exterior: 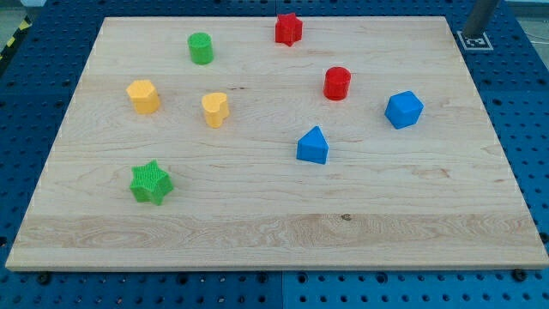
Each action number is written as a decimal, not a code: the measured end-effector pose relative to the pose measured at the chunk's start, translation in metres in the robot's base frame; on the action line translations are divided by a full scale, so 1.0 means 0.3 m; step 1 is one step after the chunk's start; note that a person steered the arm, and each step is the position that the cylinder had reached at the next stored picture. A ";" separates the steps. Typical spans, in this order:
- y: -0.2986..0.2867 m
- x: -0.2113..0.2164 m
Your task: Move the yellow hexagon to the left of yellow heart
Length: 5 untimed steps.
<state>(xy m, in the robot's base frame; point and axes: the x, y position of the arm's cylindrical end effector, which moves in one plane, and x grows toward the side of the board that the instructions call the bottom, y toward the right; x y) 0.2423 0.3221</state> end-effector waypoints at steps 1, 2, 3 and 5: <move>-0.023 0.006; -0.112 0.006; -0.236 0.012; -0.436 0.022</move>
<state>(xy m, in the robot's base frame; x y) 0.2489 0.1914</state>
